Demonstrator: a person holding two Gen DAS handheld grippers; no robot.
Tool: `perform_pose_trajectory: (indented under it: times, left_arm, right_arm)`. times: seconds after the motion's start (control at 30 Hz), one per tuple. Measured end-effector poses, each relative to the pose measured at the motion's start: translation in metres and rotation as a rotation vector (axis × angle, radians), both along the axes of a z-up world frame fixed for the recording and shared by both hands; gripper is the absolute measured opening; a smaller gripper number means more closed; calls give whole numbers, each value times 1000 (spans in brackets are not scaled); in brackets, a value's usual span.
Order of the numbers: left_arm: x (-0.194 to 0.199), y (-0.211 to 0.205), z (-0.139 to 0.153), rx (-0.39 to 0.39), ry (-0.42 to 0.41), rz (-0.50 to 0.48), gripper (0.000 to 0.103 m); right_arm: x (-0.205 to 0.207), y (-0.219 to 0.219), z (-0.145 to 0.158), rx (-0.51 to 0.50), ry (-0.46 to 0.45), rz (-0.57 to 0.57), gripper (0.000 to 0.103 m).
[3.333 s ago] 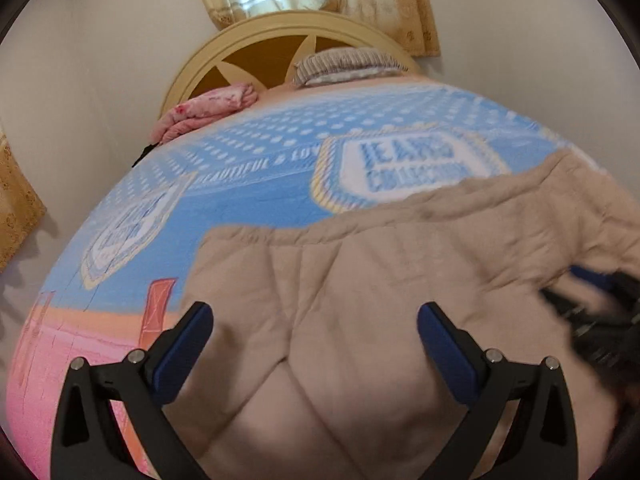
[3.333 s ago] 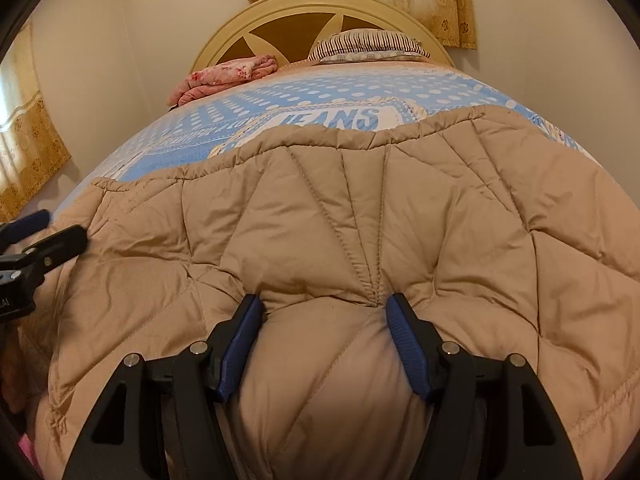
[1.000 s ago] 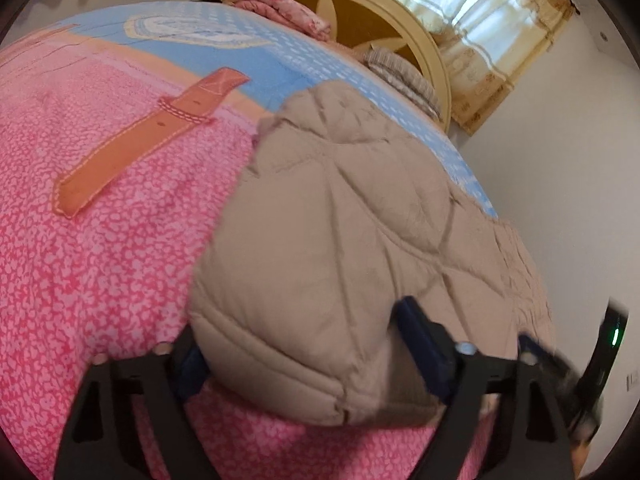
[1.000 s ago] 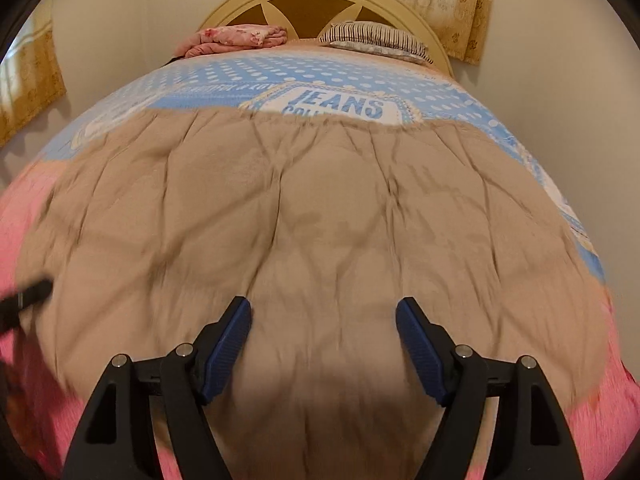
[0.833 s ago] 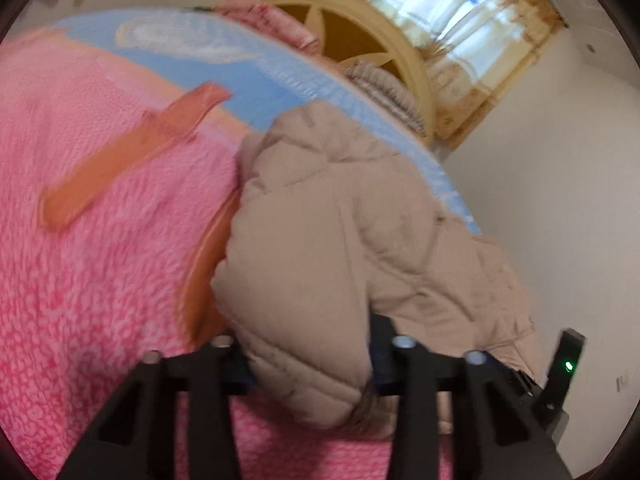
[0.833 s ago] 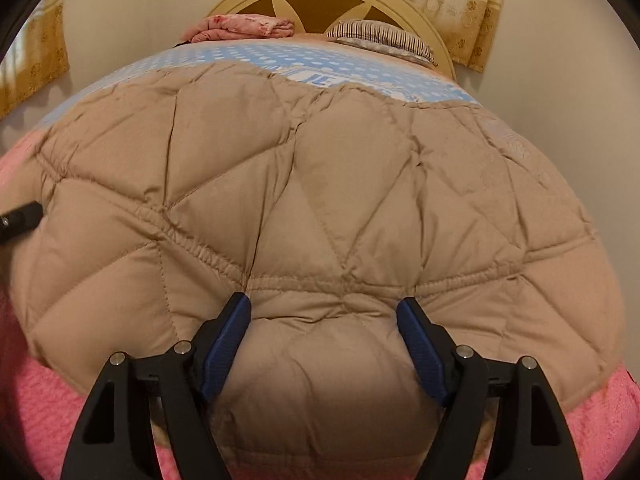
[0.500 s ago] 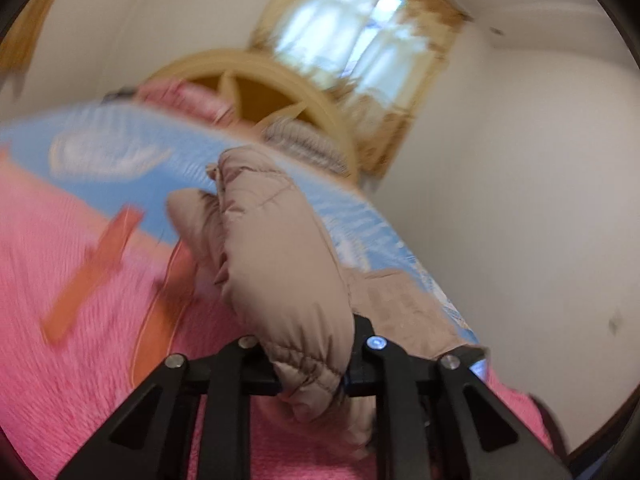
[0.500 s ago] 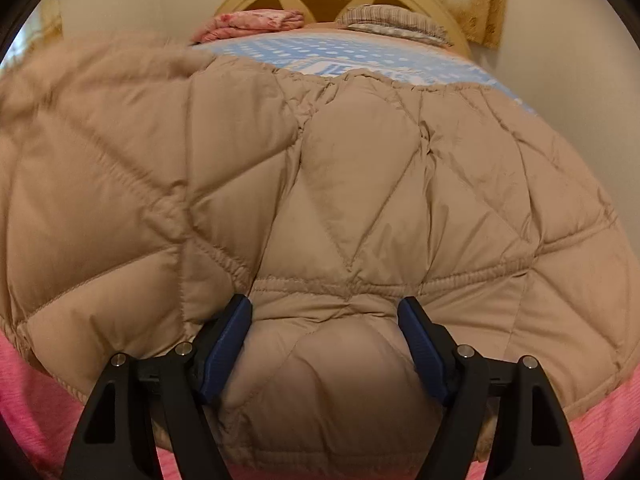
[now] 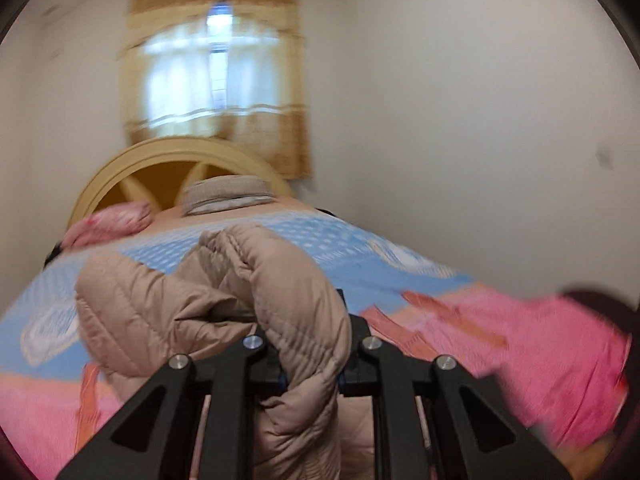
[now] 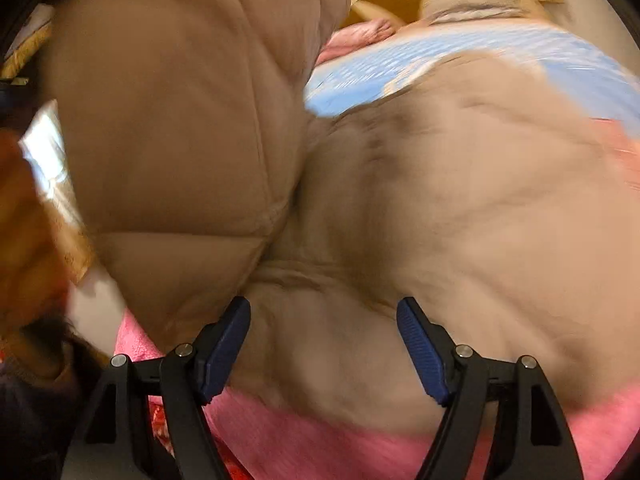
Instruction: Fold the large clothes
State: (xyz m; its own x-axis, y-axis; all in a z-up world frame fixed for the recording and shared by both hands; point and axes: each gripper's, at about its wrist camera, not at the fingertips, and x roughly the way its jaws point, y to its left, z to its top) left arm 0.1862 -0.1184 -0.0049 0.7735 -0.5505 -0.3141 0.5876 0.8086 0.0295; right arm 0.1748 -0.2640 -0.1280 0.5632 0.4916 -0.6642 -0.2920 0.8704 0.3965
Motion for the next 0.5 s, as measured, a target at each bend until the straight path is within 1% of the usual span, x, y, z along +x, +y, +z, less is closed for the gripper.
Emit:
perform_pose_trajectory:
  times: [0.03,0.07,0.17,0.2,0.27,0.33,0.4,0.5]
  left_arm:
    - [-4,-26,-13,72,-47,-37,16]
    - [-11,-42,-23,117,-68,-71,16]
    - [-22,-82,-60,238,-104,-179,16]
    - [-26,-90,-72,264,-104,-205,16]
    - [-30,-95,-92,289,-102,-239,16]
    - [-39,-99,-100,315,-125,-255,16]
    - [-44,-97,-103,338,-139,-268,16]
    - [-43,-93,-97,335,-128,-274,17]
  right_arm:
    - [-6,-18,5,7,-8,-33,76]
    - [-13,-43,13,4,-18,-96,76]
    - [-25,-110,36,-17,-73,-282,76]
    - [-26,-132,45,-10,-94,-337,76]
    - [-21,-158,59,20,-119,-380,76]
    - [-9,-165,75,37,-155,-358,76]
    - [6,-152,90,47,-170,-273,75]
    - [50,-127,105,82,-128,-101,74]
